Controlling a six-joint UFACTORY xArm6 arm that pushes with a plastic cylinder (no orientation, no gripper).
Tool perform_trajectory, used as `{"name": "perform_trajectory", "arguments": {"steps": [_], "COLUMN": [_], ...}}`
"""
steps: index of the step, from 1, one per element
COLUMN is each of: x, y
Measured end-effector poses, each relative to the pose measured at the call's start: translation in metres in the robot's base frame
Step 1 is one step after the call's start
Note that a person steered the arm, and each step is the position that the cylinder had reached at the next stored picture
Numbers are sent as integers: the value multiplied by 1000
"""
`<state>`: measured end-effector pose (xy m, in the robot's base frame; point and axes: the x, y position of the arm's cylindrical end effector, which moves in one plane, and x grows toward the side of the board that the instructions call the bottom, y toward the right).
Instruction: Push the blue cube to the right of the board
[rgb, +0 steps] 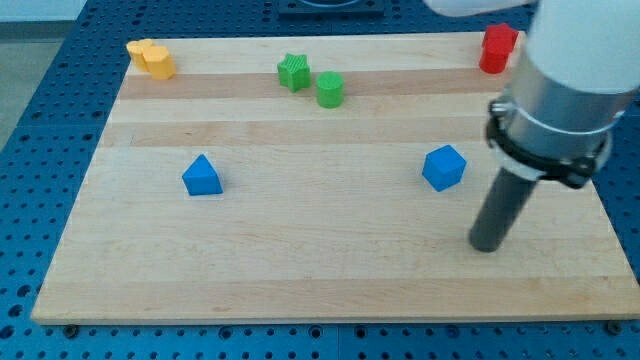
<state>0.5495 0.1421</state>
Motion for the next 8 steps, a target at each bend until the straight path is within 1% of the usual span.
{"name": "perform_trajectory", "arguments": {"steps": [2, 3, 5, 6, 7, 8], "x": [-12, -36, -102, -109, -106, -91], "y": [-87, -113, -121, -106, -80, -69]}}
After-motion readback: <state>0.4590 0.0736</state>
